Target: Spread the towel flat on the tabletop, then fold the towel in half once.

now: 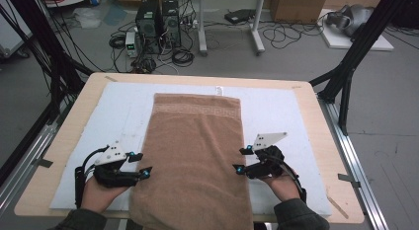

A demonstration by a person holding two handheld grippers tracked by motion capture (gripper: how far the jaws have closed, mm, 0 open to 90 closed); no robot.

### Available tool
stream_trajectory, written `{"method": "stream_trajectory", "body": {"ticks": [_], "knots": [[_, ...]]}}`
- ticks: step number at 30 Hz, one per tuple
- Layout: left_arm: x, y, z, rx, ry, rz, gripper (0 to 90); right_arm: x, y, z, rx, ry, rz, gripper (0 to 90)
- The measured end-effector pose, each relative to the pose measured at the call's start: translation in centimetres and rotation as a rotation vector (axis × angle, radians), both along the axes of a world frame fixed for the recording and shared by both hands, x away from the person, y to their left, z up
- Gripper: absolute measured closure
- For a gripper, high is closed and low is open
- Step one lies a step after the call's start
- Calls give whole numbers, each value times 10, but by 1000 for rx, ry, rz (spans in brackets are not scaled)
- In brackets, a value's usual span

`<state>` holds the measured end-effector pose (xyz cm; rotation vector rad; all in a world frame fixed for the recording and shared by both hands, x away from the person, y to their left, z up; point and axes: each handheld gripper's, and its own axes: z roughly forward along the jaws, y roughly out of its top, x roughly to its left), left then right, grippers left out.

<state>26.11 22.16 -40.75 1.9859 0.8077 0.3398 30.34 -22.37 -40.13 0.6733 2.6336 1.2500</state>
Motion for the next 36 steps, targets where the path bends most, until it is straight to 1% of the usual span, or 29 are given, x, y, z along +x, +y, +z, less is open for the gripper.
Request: {"method": "stream_trajectory", "body": {"ticks": [2,5,6,9,14,15,17,19,21,23,24,26,27,29,30,31,32,33,34,35,36], "knots": [[5,-1,1,0,-11,4,372,5,1,2,12,-12,-14,344],[11,-4,3,6,-14,6,355,9,2,4,33,-16,-26,337],[12,-4,3,13,-17,4,353,9,2,5,32,-18,-29,328],[15,-5,4,4,-22,4,344,11,3,4,28,-18,-34,318],[24,-3,4,1,-15,14,337,16,1,3,31,-13,-39,314],[26,-3,5,7,-15,15,337,18,1,4,29,-5,-40,309],[32,-3,8,17,-17,18,333,21,1,6,23,-13,-44,309],[38,-4,13,24,-32,24,334,27,2,9,21,-13,-44,308],[46,-6,17,35,-27,27,335,34,2,13,18,-9,-48,295],[55,-7,21,44,-31,33,340,41,4,18,15,-22,-48,297],[59,-7,23,30,-36,41,340,46,4,20,7,-26,-52,297],[70,-7,28,40,-39,47,340,57,4,23,11,-20,-61,297],[75,-7,30,31,-39,54,340,62,3,25,10,-9,-70,297],[86,-7,31,42,-34,65,348,73,3,26,3,-12,-84,297],[92,-6,31,37,-27,75,347,79,2,25,-2,-13,-95,297],[98,-6,29,33,-33,89,347,85,2,24,-3,-5,-106,297],[103,-5,26,38,-41,117,348,90,1,23,-14,0,-113,297],[110,-5,22,37,-27,139,349,95,1,20,-23,-11,-125,298],[115,-4,18,42,-16,151,348,99,1,17,-22,-16,-130,320],[120,-4,14,51,-13,161,351,103,1,14,-24,-16,-132,345],[124,-4,9,59,-5,166,372,106,2,10,-38,-24,-140,355]]}}
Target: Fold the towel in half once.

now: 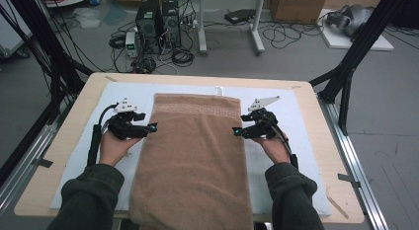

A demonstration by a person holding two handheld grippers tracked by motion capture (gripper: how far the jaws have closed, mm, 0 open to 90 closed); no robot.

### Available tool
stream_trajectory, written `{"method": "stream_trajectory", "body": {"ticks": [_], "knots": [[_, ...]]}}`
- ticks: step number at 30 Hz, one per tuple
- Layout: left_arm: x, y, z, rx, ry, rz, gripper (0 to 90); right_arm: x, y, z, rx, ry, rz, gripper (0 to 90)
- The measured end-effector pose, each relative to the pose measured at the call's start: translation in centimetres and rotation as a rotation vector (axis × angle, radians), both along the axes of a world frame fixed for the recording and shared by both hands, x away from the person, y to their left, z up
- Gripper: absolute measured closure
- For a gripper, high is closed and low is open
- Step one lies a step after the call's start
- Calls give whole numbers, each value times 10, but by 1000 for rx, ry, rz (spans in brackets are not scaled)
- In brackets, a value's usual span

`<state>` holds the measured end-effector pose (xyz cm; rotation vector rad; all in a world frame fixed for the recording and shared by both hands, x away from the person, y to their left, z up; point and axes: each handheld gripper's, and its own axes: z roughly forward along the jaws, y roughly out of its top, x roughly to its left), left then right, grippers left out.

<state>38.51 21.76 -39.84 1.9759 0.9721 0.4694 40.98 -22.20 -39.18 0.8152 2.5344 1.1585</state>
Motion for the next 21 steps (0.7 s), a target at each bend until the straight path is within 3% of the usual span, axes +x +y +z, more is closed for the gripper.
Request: {"method": "stream_trajectory", "body": {"ticks": [5,9,11,13,16,19,21], "knots": [[18,-1,-24,38,76,27,417,17,1,-21,-46,19,-41,437],[26,-6,-36,31,103,68,466,26,0,-33,-38,36,-69,479],[29,-9,-43,66,122,76,520,30,-1,-40,-53,63,-88,479],[29,-10,-44,86,109,89,589,32,0,-47,-90,79,-87,501],[29,-11,-44,101,101,95,681,33,0,-48,-59,94,-64,646],[30,-11,-43,76,115,91,799,33,2,-47,-42,124,-22,802],[31,-9,-43,65,124,82,841,34,2,-47,-40,136,-6,837]]}}
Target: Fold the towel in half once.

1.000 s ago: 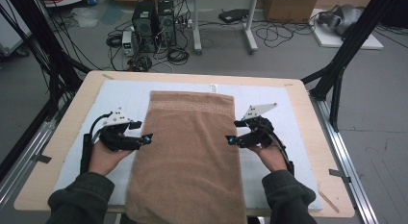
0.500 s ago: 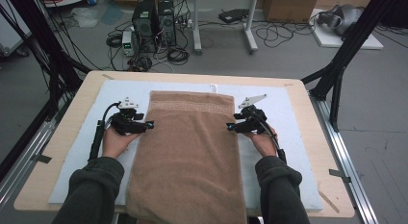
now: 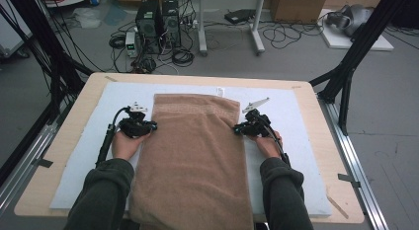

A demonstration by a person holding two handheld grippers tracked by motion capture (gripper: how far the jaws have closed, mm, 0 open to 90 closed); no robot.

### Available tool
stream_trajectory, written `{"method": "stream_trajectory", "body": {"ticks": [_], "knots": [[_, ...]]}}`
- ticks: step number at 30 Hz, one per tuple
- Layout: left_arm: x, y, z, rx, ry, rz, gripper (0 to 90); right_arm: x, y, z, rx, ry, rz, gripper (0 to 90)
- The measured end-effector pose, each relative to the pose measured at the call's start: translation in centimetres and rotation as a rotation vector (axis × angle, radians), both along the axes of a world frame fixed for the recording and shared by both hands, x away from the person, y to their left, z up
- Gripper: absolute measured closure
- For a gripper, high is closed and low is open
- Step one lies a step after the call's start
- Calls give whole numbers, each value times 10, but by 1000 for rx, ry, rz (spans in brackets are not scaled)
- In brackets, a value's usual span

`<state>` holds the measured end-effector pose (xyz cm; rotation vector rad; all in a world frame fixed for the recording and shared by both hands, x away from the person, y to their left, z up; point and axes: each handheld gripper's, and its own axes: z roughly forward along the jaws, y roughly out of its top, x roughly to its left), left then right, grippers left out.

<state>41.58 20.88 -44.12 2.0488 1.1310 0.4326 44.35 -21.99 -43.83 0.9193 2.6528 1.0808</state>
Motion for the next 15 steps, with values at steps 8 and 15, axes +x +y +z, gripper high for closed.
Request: {"method": "stream_trajectory", "body": {"ticks": [8,15], "knots": [[-1,9,23,-67,-34,-32,860,0,-17,25,85,-24,-48,846],[-18,17,51,-105,-75,-83,860,-16,-26,62,139,-42,-4,844]]}}
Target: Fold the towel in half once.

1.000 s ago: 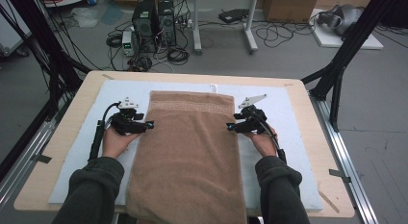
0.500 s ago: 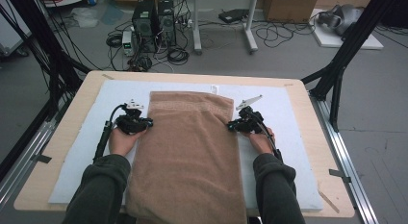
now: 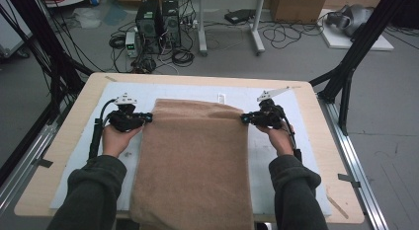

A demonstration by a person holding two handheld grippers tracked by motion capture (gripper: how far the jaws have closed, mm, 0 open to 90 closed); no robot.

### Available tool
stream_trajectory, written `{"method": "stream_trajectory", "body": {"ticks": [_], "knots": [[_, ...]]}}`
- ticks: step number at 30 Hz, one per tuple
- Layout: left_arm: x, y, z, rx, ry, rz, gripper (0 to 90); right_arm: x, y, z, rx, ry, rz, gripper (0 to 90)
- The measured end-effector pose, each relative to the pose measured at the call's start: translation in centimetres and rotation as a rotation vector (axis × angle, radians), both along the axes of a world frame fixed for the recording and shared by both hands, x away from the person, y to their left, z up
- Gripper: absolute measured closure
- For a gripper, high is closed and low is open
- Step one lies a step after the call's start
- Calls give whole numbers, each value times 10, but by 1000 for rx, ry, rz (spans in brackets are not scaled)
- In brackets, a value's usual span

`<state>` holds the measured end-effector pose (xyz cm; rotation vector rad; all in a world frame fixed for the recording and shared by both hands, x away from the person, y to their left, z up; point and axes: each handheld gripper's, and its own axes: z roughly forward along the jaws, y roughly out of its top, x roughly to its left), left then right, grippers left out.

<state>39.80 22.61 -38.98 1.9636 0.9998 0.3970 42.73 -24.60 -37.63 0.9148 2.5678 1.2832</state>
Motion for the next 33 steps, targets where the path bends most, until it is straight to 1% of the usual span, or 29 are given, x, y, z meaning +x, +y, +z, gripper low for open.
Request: {"method": "stream_trajectory", "body": {"ticks": [1,2,3,5,7,8,9,10,11,12,13,14,15,16,17,18,19,20,21,22,24,25,26,27,28,29,30,32,33], "knots": [[-4,1,4,0,-4,-11,860,-4,-1,3,16,9,4,844],[-9,2,7,0,-12,-20,860,-9,-1,5,23,0,14,844],[-15,2,11,6,-23,-33,860,-13,-1,8,14,-7,24,844],[-27,3,16,-2,-45,-54,860,-24,0,13,11,-11,42,844],[-41,5,16,2,-49,-69,860,-35,-1,16,9,-25,59,845],[-48,6,14,4,-53,-83,859,-41,-1,15,16,-28,71,845],[-56,7,11,0,-55,-88,860,-47,-2,15,10,-28,82,844],[-63,7,9,13,-51,-98,859,-54,-2,14,16,-25,86,844],[-72,8,5,12,-61,-105,860,-59,-2,11,19,-26,100,843],[-80,8,2,16,-60,-116,859,-66,-1,8,11,-17,118,840],[-88,8,-2,17,-66,-127,858,-73,-1,5,9,-25,131,839],[-94,9,-6,19,-67,-134,858,-79,-2,1,20,-26,132,840],[-100,9,-11,15,-64,-138,857,-84,-3,-4,29,-12,136,839],[-106,9,-15,10,-62,-146,856,-90,-3,-8,24,-11,137,840],[-111,9,-19,24,-55,-158,856,-95,-3,-14,21,-4,143,839],[-116,9,-23,17,-56,-162,856,-99,-4,-20,13,11,142,840],[-120,9,-26,7,-45,-165,856,-102,-5,-26,9,20,141,840],[-124,8,-30,13,-42,-170,856,-106,-5,-31,7,27,142,839],[-127,8,-33,29,-37,-179,856,-110,-5,-35,2,35,145,840],[-129,8,-37,34,-27,-181,856,-113,-5,-39,2,40,147,840],[-131,9,-42,29,-8,-187,853,-116,-6,-47,-6,54,148,837],[-131,8,-43,32,-6,-188,844,-117,-6,-51,-16,62,149,831],[-130,9,-41,30,-4,-189,813,-118,-6,-53,-27,75,151,807],[-129,9,-39,24,-2,-181,747,-118,-5,-55,-36,73,149,722],[-127,10,-36,25,2,-172,654,-117,-5,-54,-37,77,143,630],[-125,10,-32,26,1,-160,570,-115,-7,-50,-6,88,145,579],[-121,11,-28,16,1,-159,524,-112,-8,-46,23,94,145,536],[-112,10,-20,16,-9,-152,497,-106,-7,-35,23,50,119,500],[-106,9,-16,15,-14,-146,482,-100,-6,-31,24,37,108,473]]}}
